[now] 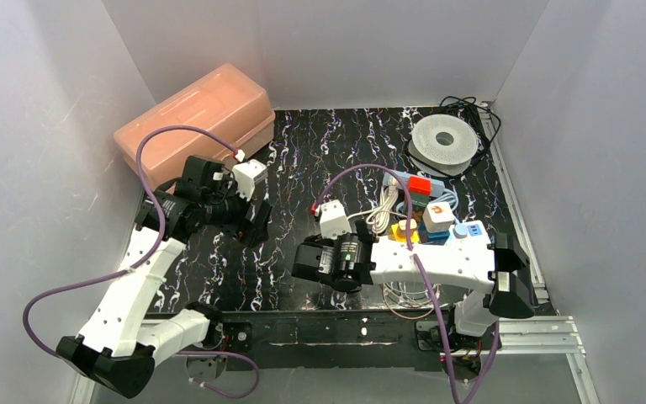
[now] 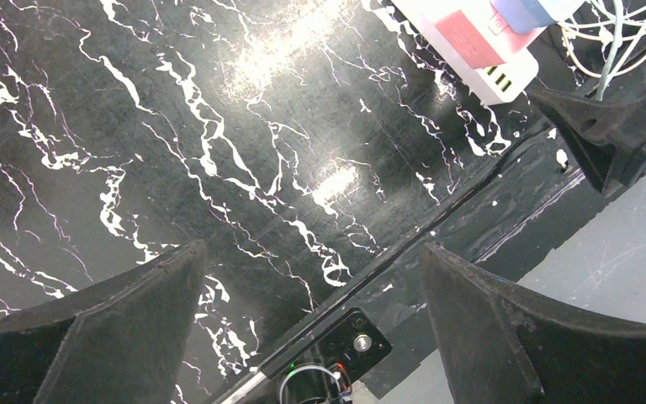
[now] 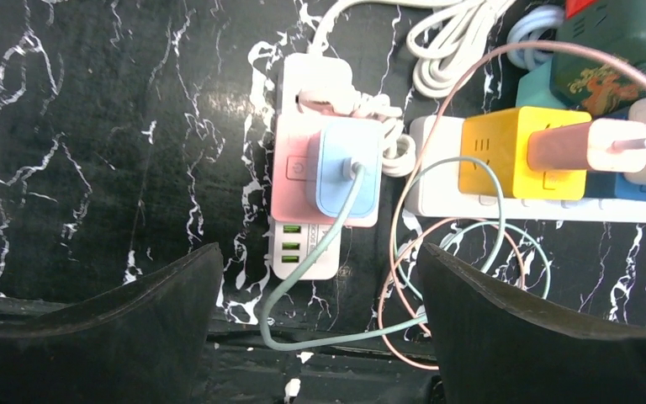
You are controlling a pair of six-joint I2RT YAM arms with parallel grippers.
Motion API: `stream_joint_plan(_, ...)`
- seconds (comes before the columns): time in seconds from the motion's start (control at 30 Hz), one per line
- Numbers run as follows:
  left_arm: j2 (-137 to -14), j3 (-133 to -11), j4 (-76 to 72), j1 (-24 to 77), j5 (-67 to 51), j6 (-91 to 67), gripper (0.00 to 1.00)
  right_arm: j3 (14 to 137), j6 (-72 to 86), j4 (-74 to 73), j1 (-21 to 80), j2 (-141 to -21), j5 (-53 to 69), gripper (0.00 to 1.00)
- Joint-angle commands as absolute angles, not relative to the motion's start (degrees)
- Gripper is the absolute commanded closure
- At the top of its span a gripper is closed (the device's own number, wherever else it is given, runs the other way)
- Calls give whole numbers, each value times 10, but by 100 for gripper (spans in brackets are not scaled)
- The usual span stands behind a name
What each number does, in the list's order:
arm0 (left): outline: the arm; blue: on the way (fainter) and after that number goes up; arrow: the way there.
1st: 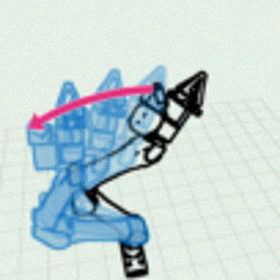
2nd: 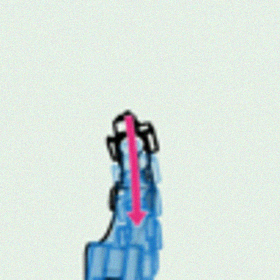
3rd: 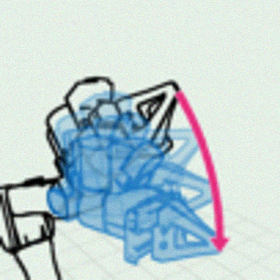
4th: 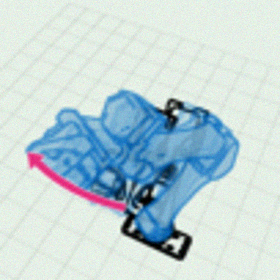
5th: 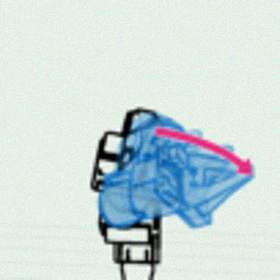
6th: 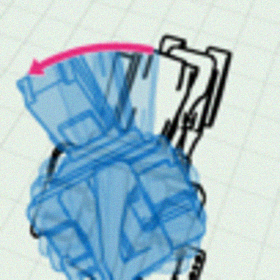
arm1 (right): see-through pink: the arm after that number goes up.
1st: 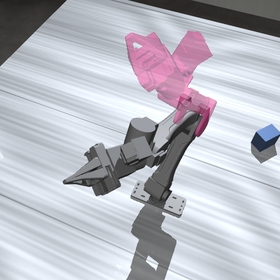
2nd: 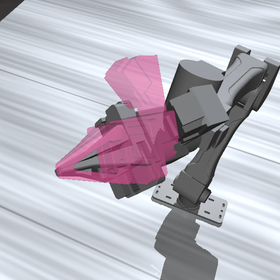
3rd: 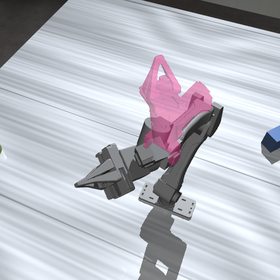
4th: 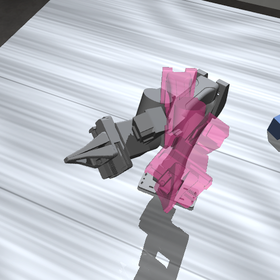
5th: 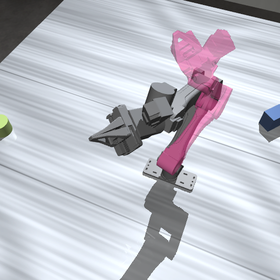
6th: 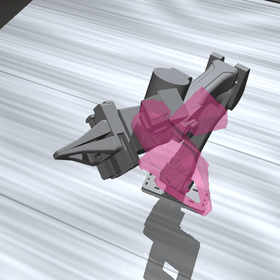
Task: Pull the plug off the socket
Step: Move the socket to the corner of the board.
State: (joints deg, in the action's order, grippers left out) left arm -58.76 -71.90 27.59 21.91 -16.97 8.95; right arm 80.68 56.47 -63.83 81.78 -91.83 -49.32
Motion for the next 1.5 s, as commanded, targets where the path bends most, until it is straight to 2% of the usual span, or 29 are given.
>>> stream_joint_plan(0.0,-573,-713,317,217,-183,105,2,759,581,-576,818,-874,-486,6)
stream_joint_plan(0.33,-564,-717,316,217,-188,111,2,665,544,-464,785,-859,-423,6)
stream_joint_plan(0.67,-562,-716,310,217,-193,108,2,665,485,-408,753,-918,-426,6)
stream_joint_plan(1.0,-553,-706,304,217,-192,116,2,687,457,-362,747,-964,-413,18)
stream_joint_plan(1.23,-544,-696,301,217,-186,120,2,722,396,-287,747,-972,-398,31)
stream_joint_plan(1.47,-530,-678,301,217,-184,135,2,775,372,-276,747,-1019,-362,34)
